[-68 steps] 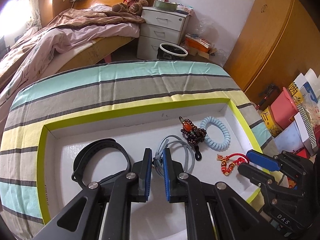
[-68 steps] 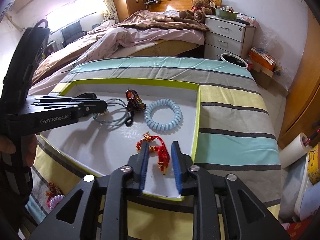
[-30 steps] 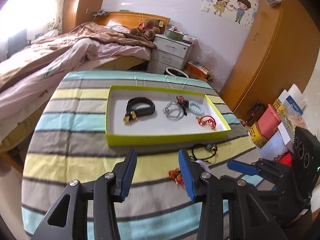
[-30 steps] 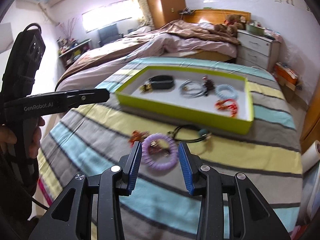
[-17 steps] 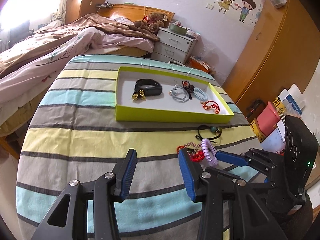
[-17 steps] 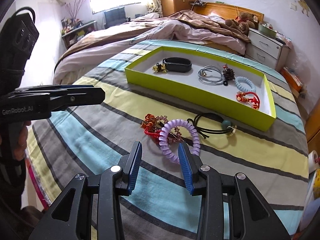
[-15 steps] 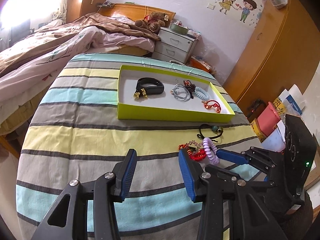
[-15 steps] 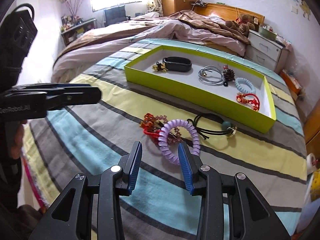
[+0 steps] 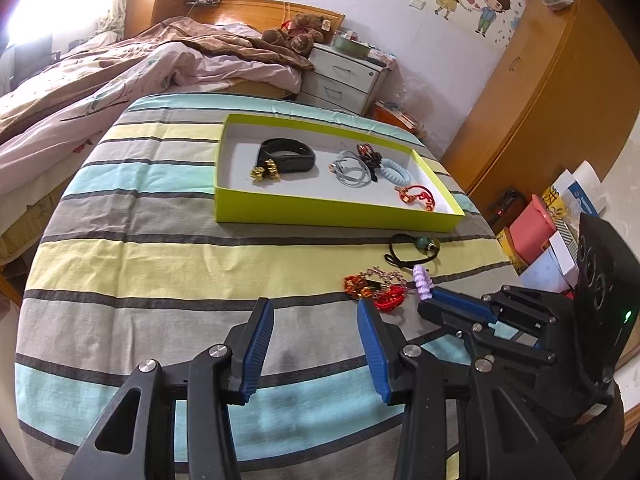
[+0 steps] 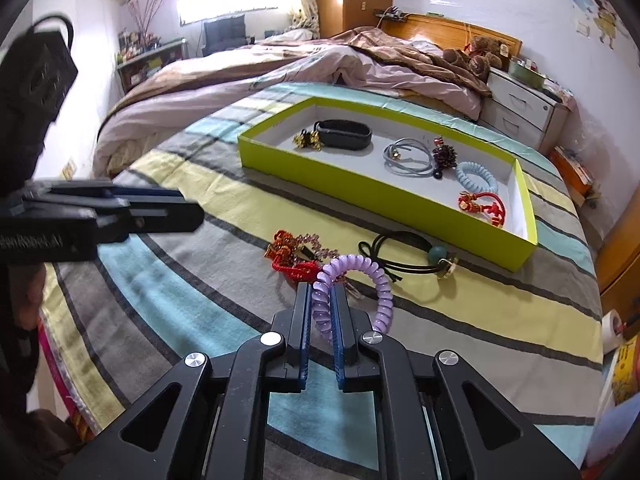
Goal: Organize jewelry
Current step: 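Grasp the lilac coiled hair tie with the right gripper while the left gripper grasps the red ornament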
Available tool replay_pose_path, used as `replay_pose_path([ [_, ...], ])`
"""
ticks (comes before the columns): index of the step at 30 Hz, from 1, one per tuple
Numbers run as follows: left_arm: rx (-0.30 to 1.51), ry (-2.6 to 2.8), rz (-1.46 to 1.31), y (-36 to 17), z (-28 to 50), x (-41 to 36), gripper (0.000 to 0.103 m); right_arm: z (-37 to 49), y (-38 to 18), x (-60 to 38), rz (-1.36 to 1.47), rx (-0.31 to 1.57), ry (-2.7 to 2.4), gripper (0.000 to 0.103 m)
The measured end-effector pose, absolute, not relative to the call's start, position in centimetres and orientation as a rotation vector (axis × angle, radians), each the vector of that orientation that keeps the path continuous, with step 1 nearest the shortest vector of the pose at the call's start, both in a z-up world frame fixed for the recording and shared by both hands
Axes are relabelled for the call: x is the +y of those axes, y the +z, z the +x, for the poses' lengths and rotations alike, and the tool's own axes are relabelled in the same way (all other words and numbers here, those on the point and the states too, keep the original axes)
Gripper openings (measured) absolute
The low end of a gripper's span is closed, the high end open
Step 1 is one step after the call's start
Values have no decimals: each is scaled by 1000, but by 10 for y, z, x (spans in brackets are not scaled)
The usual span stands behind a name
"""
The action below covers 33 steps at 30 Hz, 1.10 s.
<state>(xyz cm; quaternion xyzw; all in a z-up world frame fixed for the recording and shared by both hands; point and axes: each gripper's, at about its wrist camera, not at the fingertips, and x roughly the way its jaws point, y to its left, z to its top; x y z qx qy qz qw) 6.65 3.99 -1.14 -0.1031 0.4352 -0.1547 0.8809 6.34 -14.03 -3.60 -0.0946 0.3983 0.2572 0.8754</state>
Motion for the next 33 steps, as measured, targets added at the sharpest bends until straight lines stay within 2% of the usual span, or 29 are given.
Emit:
replay_pose_path([
  [17,905,-353,44,-22,73,-32,43,56,-14,-201,-23,755,433,10],
  [33,960,-299,99,-38,89,-52,43,58,-21,-214,32,759,445,10],
])
